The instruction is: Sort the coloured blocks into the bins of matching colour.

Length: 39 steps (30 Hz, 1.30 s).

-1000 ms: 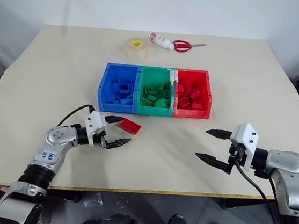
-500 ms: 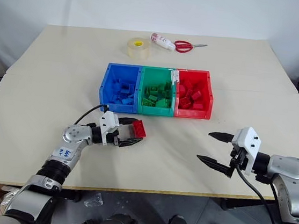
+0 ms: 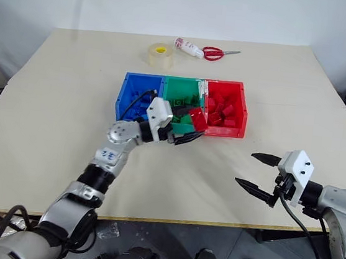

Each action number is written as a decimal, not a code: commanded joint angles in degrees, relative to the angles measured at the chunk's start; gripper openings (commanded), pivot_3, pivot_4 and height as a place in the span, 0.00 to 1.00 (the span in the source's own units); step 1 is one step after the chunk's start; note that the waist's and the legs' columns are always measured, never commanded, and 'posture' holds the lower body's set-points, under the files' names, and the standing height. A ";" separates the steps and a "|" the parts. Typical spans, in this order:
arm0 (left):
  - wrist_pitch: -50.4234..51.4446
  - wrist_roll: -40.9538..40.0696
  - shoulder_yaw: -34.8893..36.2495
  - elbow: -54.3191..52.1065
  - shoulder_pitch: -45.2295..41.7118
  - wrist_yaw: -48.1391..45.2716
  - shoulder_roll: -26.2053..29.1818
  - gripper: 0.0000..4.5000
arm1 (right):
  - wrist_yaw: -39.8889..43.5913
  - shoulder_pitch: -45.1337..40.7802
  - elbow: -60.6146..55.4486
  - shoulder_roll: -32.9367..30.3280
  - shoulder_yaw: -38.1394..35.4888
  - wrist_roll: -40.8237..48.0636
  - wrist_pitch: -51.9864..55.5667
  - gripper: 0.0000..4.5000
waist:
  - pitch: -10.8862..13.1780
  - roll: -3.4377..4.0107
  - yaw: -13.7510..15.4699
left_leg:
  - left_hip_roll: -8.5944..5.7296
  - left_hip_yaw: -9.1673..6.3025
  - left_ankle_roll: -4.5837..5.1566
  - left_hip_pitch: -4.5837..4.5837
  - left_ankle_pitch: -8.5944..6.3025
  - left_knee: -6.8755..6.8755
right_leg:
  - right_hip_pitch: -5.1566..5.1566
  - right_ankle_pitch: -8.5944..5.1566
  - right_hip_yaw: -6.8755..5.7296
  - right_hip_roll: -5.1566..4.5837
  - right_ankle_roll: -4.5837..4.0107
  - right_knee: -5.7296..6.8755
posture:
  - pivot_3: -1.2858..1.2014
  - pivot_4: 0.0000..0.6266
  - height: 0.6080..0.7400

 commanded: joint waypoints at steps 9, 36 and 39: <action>-10.49 2.89 5.01 30.39 -22.22 16.79 -7.20 0.91 | -5.55 6.67 -8.28 2.76 -4.43 1.92 -0.24 1.00 | 0.09 -0.15 0.08 | -0.04 0.07 0.03 -0.05 -0.01 0.01 | 0.00 0.06 0.02 0.00 0.11 -0.12 | 0.52 0.24 1.00; 21.82 -16.74 11.85 -31.23 28.98 -19.54 28.00 1.00 | 3.55 -9.96 6.27 0.33 6.84 -1.21 -2.22 1.00 | 0.04 -0.02 -1.44 | 0.01 -0.11 0.07 0.06 -0.06 0.01 | -0.05 0.02 0.09 0.02 0.00 0.12 | 0.52 0.24 1.00; 20.13 -16.13 14.05 -30.11 31.68 -19.65 30.89 1.00 | 5.39 -11.96 9.09 0.02 8.29 -2.26 -3.13 1.00 | 0.04 -0.02 -1.08 | -0.01 -0.15 0.07 0.05 -0.06 0.04 | 0.00 0.02 0.08 0.02 -0.02 0.07 | 0.52 0.24 1.00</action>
